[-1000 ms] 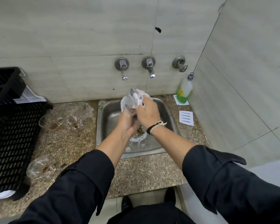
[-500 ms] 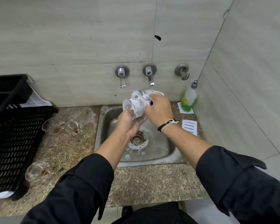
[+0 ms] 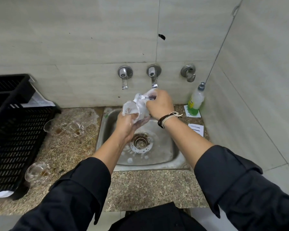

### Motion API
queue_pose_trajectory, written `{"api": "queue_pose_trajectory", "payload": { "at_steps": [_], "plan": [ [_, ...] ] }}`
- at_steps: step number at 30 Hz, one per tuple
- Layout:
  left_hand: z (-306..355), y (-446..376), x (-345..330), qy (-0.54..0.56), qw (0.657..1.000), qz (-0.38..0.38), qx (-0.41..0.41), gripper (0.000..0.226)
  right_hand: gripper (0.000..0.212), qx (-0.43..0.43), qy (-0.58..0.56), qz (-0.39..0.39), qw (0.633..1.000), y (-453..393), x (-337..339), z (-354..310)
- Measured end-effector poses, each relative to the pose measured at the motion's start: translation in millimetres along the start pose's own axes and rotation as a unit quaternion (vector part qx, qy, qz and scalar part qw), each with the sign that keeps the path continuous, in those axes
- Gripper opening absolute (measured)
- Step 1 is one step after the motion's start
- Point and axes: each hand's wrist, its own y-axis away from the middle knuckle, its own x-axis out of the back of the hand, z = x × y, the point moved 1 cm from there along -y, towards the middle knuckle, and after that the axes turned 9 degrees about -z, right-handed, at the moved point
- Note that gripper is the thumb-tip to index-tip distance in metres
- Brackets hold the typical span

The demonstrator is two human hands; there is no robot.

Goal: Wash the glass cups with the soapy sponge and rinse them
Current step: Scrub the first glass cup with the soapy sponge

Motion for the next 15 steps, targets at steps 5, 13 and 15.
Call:
{"api": "queue_pose_trajectory", "payload": {
  "at_steps": [5, 13, 15],
  "plan": [
    [-3, 7, 7, -0.023, 1.0, 0.008, -0.007, 0.05, 0.015, 0.235, 0.269, -0.058, 0.932, 9, -1, 7],
    [4, 8, 1, 0.12, 0.992, 0.029, 0.011, 0.029, 0.021, -0.045, -0.162, -0.051, 0.984, 37, -19, 52],
    [8, 9, -1, 0.099, 0.995, 0.011, 0.022, 0.026, 0.018, -0.09, -0.255, -0.067, 0.96, 43, -28, 56]
  ]
}}
